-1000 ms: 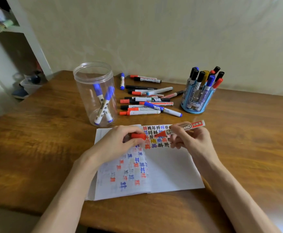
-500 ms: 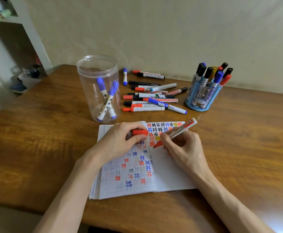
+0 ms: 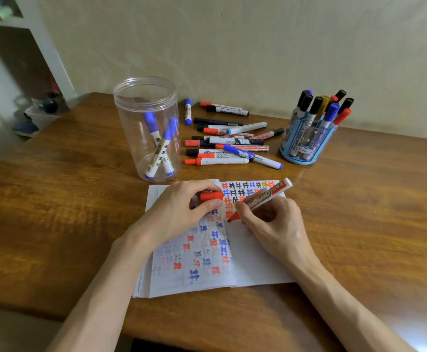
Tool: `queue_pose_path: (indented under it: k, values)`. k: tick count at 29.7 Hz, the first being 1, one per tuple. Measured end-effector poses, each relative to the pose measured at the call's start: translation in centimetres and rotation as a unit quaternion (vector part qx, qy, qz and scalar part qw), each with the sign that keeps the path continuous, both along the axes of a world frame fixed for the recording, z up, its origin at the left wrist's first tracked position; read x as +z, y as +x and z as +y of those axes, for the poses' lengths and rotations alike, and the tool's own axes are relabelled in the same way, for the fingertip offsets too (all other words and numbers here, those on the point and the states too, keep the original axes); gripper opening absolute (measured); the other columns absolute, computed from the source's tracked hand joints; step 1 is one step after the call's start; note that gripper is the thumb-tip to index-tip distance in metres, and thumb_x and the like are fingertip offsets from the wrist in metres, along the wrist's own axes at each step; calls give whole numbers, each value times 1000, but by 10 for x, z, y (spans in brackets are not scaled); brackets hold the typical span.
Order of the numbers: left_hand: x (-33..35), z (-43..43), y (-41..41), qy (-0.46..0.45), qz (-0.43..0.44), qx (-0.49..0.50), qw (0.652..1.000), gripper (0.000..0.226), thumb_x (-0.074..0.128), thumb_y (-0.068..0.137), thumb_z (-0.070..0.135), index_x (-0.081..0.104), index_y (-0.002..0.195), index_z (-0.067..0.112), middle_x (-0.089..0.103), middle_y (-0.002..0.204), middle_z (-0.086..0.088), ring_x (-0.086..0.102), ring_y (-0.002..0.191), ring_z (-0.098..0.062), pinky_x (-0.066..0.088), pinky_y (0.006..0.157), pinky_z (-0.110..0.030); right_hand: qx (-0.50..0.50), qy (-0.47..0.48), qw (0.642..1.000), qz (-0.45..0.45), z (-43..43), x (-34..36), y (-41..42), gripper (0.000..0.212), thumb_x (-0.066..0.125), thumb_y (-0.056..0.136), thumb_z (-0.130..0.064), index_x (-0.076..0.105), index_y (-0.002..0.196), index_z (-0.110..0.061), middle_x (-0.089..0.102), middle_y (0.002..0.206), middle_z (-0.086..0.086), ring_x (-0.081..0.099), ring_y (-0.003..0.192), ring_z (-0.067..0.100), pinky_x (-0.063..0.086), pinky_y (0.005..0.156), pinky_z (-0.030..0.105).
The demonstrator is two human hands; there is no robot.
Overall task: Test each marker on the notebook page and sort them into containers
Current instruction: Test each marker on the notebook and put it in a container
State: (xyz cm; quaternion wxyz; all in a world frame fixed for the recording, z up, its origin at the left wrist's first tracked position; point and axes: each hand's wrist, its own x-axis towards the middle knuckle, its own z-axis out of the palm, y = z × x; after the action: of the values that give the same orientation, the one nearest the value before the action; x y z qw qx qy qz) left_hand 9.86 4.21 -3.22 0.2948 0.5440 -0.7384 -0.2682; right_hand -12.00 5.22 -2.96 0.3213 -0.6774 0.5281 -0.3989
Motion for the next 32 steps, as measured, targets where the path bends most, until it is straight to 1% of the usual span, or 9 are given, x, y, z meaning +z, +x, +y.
queue_pose_path:
  k: [5,10,12,15,18,22,25,29,32]
  values:
    - [0,1,0,-4,2,-2,1000,28,67,92,45,62,119,48,52,100,43,60,97,11,50,71,-4,-26,-10,1000,7,-1,-4,-2,16,79,92,-27,76,77,-24,77,76,-15,73,68,8,60,63,31]
    - [1,1,0,-15,4,-4,1000,27,66,92,46,63,119,47,57,105,37,62,101,4,53,74,-10,-5,-3,1000,-29,-2,-1,-4,17,78,93,-21,74,78,-27,77,77,-19,74,69,5,55,62,17]
    - [1,1,0,-19,3,-2,1000,28,67,92,46,63,119,46,59,108,34,62,101,3,52,74,-9,1,-2,1000,-23,-2,-2,-3,16,78,93,-24,75,78,-26,77,76,-17,73,67,5,55,62,17]
    - [1,1,0,-19,5,1,1000,27,67,92,45,63,119,46,57,105,36,61,101,5,50,72,-6,8,-5,1000,2,-2,-4,-2,18,79,93,-25,76,75,-26,76,71,-17,72,63,6,56,60,22]
    - [1,1,-1,-19,6,1,1000,28,67,92,45,63,120,45,55,101,39,61,100,8,50,72,-6,-1,-20,1000,17,-1,-5,-1,15,79,91,-26,77,76,-24,76,75,-17,72,66,6,57,60,23]
    - [1,1,0,-18,11,0,1000,28,67,91,47,63,119,46,56,103,37,58,102,13,48,73,-3,-37,-25,999,12,-2,-8,-2,16,79,89,-25,75,75,-17,76,75,-7,70,66,13,57,62,36]
    - [1,1,0,-19,10,-2,1000,25,66,91,48,59,115,52,55,103,39,57,103,14,48,72,-3,-30,-15,999,-10,-2,-6,-3,17,78,90,-23,74,74,-19,77,76,-7,72,67,17,59,65,43]
    - [1,1,-1,-26,8,-3,1000,25,68,92,44,61,116,49,55,100,41,55,105,16,46,76,-1,-16,-11,1000,-10,-1,-2,-3,16,79,92,-28,75,76,-26,77,75,-16,74,67,10,62,66,33]
    - [1,1,0,-27,8,-2,1000,26,68,92,43,62,117,47,54,100,41,55,103,16,46,75,-1,-6,-13,1000,2,0,-3,-1,17,79,92,-29,74,75,-27,76,73,-16,73,64,6,61,64,26]
